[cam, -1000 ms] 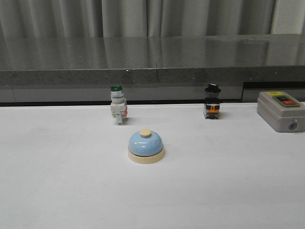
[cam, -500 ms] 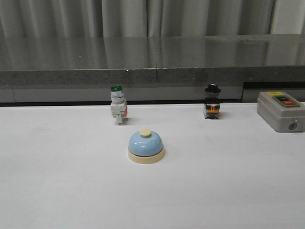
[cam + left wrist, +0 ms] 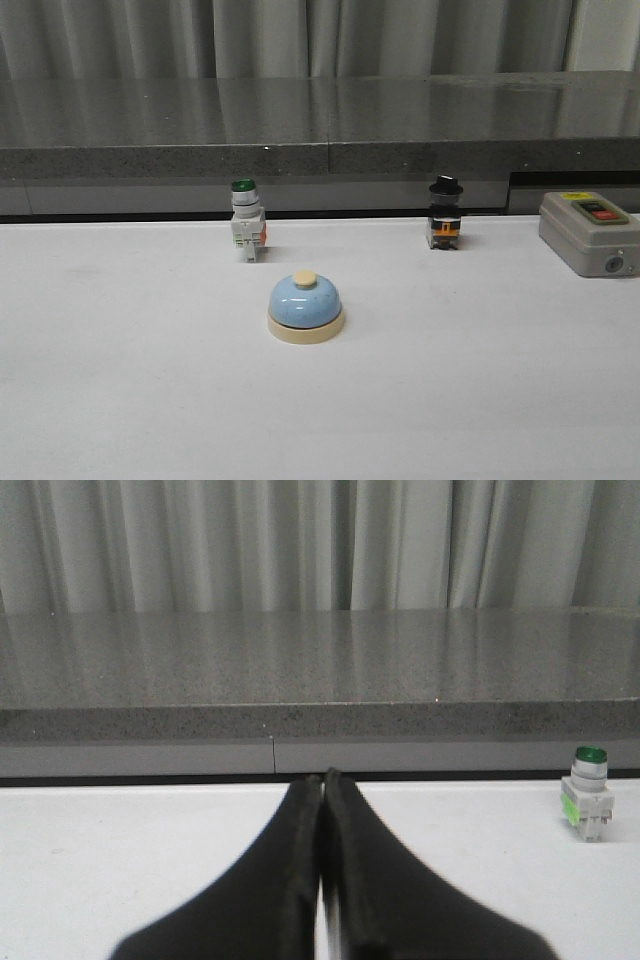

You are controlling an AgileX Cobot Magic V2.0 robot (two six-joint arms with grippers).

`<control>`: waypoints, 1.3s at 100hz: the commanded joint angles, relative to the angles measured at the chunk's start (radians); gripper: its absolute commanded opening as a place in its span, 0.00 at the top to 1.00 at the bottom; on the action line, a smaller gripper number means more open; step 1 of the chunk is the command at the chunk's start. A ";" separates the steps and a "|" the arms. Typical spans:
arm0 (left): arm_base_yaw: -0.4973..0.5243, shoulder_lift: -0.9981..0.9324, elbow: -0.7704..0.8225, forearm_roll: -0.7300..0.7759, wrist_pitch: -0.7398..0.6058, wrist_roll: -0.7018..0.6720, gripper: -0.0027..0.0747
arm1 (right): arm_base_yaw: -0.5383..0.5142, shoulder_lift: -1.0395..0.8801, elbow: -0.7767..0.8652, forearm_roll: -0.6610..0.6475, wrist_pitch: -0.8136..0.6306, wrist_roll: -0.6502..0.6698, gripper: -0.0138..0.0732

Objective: Place and press bell with both arms

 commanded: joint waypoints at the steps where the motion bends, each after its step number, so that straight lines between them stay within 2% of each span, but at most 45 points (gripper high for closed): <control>1: 0.003 -0.036 0.023 0.001 -0.063 0.002 0.99 | -0.005 -0.015 -0.001 -0.011 -0.077 -0.005 0.92; 96: 0.003 -0.036 0.023 0.001 -0.063 0.002 0.99 | -0.005 -0.014 -0.008 -0.011 -0.076 -0.005 0.92; 112: 0.003 -0.036 0.023 0.001 -0.063 0.002 0.99 | -0.005 0.028 -0.088 -0.011 -0.041 -0.005 0.92; 130: 0.003 -0.036 0.023 0.001 -0.063 0.002 0.99 | -0.005 0.179 -0.249 -0.011 -0.004 -0.005 0.92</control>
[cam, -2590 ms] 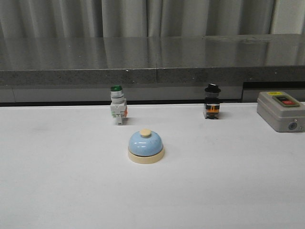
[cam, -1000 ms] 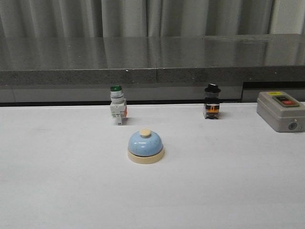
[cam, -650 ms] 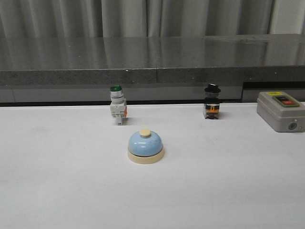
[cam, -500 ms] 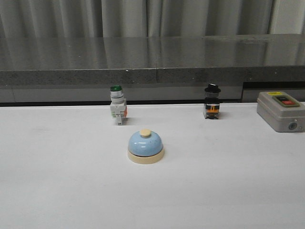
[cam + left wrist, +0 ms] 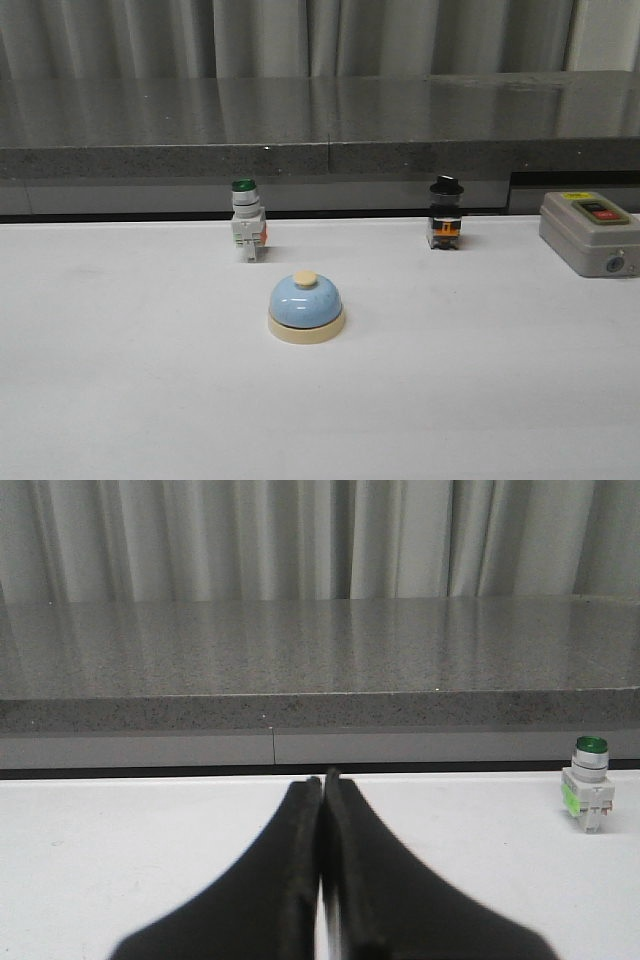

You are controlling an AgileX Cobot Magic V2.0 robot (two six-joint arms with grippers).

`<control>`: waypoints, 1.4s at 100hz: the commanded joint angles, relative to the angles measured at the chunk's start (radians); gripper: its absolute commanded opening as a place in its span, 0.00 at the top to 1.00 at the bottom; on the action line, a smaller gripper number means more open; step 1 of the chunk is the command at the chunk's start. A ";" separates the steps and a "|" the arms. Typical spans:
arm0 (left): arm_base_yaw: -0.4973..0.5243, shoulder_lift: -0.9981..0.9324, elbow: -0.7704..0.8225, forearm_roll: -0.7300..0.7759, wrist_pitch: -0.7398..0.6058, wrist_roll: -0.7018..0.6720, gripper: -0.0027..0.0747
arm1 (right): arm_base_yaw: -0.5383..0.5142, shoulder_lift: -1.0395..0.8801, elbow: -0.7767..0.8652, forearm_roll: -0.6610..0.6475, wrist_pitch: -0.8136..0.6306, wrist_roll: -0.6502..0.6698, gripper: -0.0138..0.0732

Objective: Place and press bell with both arms

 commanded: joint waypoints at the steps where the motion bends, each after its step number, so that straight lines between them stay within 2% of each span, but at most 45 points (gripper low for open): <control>1: 0.003 -0.036 0.023 0.001 -0.072 0.000 0.99 | -0.003 0.105 -0.112 -0.011 -0.060 -0.005 0.92; 32: 0.003 -0.036 0.023 0.001 -0.072 0.000 0.99 | -0.003 0.485 -0.387 -0.011 -0.065 -0.005 0.92; 56: 0.003 -0.036 0.023 0.001 -0.072 0.000 0.99 | 0.016 0.763 -0.489 -0.011 -0.103 -0.005 0.92; 108: 0.003 -0.036 0.023 0.001 -0.072 0.000 0.99 | 0.355 1.184 -0.734 -0.011 -0.049 -0.004 0.92; 122: 0.003 -0.036 0.023 0.001 -0.072 0.000 0.99 | 0.419 1.293 -0.835 -0.011 0.031 -0.004 0.92; 140: 0.003 -0.036 0.023 0.001 -0.072 0.000 0.99 | 0.487 1.431 -0.992 -0.010 0.206 -0.004 0.92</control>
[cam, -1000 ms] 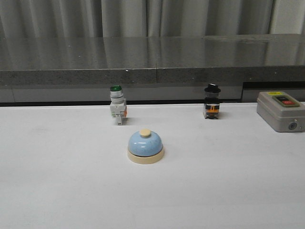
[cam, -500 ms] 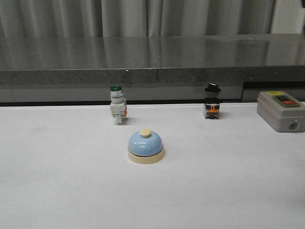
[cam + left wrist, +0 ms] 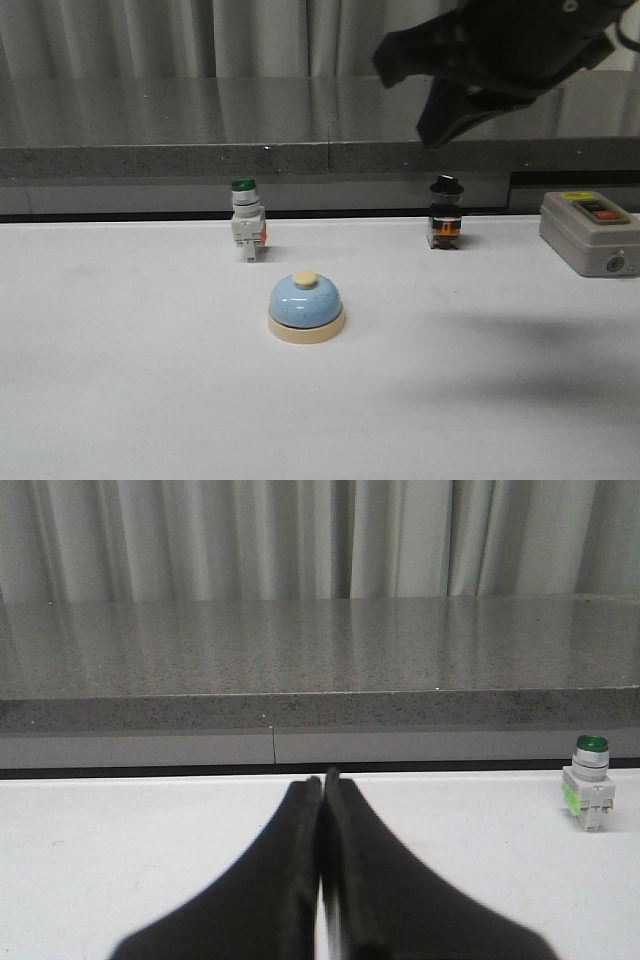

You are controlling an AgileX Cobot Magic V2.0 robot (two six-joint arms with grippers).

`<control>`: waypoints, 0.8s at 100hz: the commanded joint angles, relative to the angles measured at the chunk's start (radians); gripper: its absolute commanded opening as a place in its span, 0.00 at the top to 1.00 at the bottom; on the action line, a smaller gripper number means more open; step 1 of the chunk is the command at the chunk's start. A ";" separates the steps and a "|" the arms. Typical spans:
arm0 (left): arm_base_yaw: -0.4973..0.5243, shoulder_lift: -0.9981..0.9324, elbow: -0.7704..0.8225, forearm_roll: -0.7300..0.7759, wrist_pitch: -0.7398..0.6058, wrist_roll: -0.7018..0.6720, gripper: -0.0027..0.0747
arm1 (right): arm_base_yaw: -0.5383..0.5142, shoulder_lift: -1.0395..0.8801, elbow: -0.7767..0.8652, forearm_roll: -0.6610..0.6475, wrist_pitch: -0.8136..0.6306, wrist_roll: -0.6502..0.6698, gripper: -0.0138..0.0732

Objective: Place and press bell with both arms

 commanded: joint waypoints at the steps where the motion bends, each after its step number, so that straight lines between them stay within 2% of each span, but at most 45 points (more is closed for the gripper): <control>1: 0.003 -0.036 0.023 0.001 -0.074 -0.001 0.99 | 0.028 0.031 -0.103 -0.010 0.042 -0.004 0.92; 48: 0.003 -0.036 0.023 0.001 -0.074 -0.001 0.99 | 0.170 0.328 -0.462 -0.010 0.358 -0.005 0.92; 80: 0.003 -0.036 0.023 0.001 -0.074 -0.001 0.99 | 0.183 0.456 -0.584 -0.017 0.490 -0.005 0.92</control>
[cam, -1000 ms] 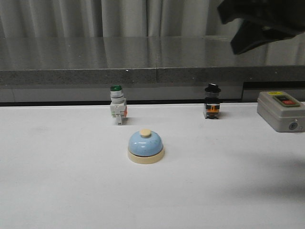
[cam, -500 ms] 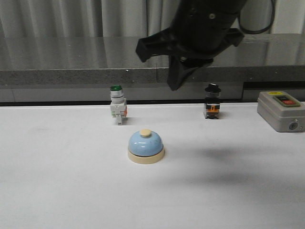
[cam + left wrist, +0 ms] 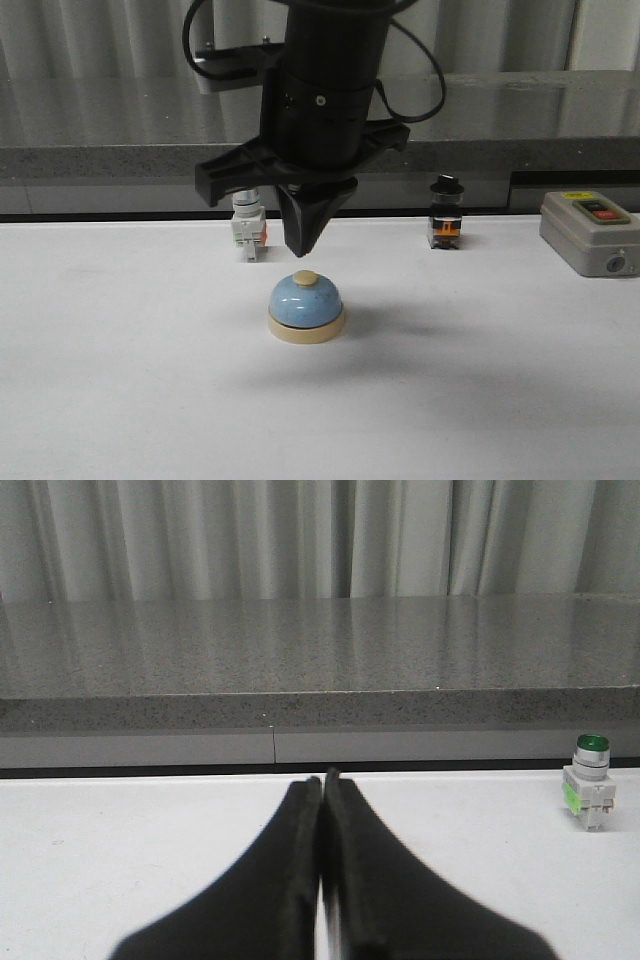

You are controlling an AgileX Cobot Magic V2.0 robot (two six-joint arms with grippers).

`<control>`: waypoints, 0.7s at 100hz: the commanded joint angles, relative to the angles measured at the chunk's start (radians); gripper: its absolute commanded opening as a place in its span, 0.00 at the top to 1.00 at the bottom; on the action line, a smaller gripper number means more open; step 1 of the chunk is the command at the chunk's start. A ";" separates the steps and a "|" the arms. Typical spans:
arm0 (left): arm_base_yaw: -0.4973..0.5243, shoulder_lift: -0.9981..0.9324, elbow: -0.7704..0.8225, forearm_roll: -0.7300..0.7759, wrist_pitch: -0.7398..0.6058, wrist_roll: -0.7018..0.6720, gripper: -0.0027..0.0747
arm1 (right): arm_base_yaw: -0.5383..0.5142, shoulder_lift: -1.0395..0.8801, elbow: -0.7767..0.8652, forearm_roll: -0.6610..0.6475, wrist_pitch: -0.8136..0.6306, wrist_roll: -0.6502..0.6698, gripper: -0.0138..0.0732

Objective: Place and press bell with both arms

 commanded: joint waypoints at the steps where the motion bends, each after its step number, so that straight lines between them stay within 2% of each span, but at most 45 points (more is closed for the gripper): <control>1: 0.003 -0.036 0.023 0.001 -0.074 -0.003 0.99 | -0.001 -0.031 -0.045 -0.019 0.004 -0.005 0.92; 31: 0.003 -0.036 0.023 0.001 -0.074 -0.003 0.99 | -0.006 0.020 -0.048 -0.025 -0.003 -0.005 0.92; 70: 0.003 -0.036 0.023 0.001 -0.074 -0.003 0.99 | -0.056 -0.096 -0.046 -0.029 -0.032 -0.004 0.92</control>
